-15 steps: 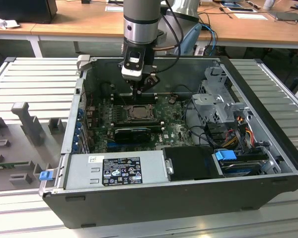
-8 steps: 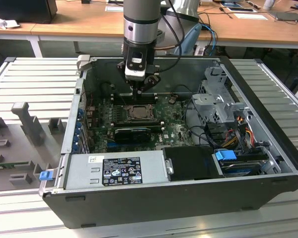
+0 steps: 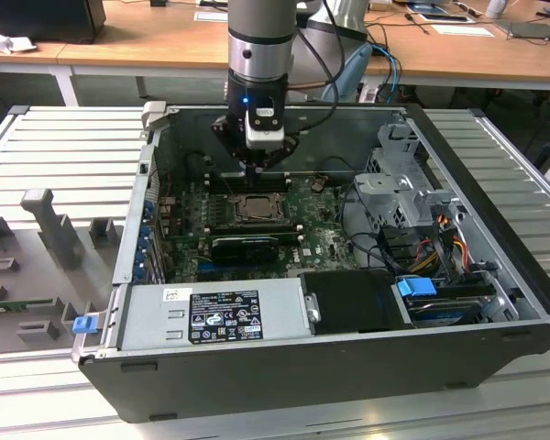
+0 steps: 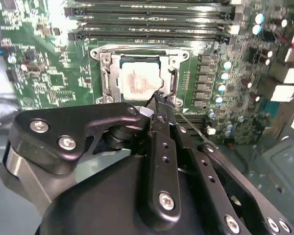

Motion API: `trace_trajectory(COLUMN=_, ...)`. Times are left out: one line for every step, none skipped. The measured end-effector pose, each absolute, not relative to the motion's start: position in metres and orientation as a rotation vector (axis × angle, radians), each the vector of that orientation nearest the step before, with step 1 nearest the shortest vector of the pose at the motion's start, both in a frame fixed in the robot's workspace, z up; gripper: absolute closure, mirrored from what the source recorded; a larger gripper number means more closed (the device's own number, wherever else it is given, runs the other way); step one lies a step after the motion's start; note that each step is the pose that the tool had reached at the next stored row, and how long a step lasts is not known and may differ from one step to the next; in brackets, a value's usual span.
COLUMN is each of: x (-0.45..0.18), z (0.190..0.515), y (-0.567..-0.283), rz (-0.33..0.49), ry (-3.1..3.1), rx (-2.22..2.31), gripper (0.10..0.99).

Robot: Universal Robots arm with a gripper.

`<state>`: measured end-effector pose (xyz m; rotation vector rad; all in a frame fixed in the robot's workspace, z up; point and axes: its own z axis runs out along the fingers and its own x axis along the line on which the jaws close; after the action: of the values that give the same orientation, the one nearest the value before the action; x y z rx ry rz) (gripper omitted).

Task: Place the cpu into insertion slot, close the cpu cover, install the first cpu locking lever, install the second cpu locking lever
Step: 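Install the first cpu locking lever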

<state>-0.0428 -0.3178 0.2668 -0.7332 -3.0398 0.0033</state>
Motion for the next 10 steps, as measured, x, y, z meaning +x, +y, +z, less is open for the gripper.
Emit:
trace_trajectory(x=-0.0428, z=0.2668, y=-0.3179, rz=0.004, ry=-3.051, rx=-0.685, gripper=0.98)
trace_trajectory(x=-0.0428, z=0.2667, y=-0.3179, rz=0.004, ry=-3.057, rx=-0.657, gripper=0.98)
trace_trajectory(x=-0.0428, z=0.2668, y=-0.3179, rz=0.004, ry=-3.063, rx=-0.63, gripper=0.98)
trace_trajectory(x=-0.0428, z=0.2667, y=-0.3179, rz=0.004, ry=-3.069, rx=-0.599, gripper=0.98)
trace_trajectory(x=-0.0428, z=0.2667, y=-0.3179, rz=0.004, ry=-3.074, rx=-0.574, gripper=0.98)
trace_trajectory(x=-0.0428, z=0.2667, y=-0.3179, rz=0.005, ry=-3.079, rx=-0.548, gripper=0.98)
trace_trajectory(x=-0.0428, z=0.2667, y=-0.3179, rz=0.005, ry=-3.083, rx=-0.523, gripper=0.98)
trace_trajectory(x=-0.0428, z=0.2667, y=-0.3179, rz=0.005, ry=-3.087, rx=-0.5, gripper=0.98)
trace_trajectory(x=-0.0428, z=0.2667, y=-0.3179, rz=0.005, ry=-3.091, rx=-0.476, gripper=0.98)
trace_trajectory(x=-0.0428, z=0.2667, y=-0.3179, rz=0.005, ry=-3.094, rx=-0.453, gripper=0.98)
